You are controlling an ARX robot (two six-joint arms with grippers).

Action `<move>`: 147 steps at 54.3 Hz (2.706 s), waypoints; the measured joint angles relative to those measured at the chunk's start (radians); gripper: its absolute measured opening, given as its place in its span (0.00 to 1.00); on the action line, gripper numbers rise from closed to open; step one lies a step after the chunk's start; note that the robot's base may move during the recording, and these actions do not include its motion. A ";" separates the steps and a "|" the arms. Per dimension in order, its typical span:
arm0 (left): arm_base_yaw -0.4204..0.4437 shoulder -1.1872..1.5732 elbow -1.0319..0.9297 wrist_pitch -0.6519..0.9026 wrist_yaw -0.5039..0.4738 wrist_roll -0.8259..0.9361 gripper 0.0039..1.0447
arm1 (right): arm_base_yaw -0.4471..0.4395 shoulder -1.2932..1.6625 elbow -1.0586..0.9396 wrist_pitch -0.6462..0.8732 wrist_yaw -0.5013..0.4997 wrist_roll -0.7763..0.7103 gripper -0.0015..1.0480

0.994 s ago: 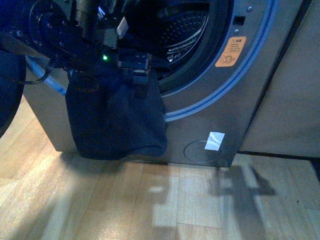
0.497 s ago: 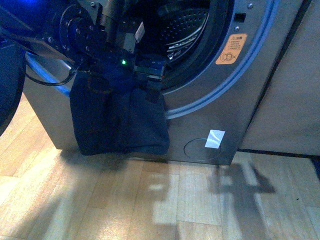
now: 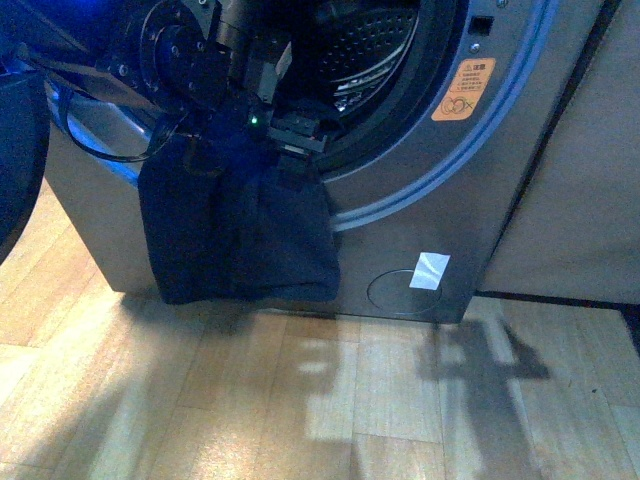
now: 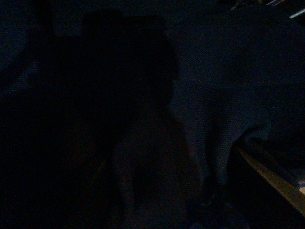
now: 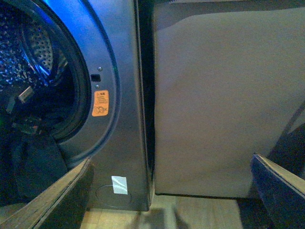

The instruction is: Collect clothes from washing machine

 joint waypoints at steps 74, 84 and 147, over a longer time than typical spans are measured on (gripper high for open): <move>-0.024 -1.048 -0.550 0.128 0.439 -0.014 0.06 | 0.000 0.000 0.000 0.000 0.000 0.000 0.93; -0.110 -1.107 -0.440 0.071 0.436 -0.014 0.06 | 0.000 0.000 0.000 0.000 0.000 0.000 0.93; -0.448 -1.106 -0.144 -0.076 0.479 -0.071 0.06 | -0.133 0.264 0.145 0.602 -0.657 0.530 0.93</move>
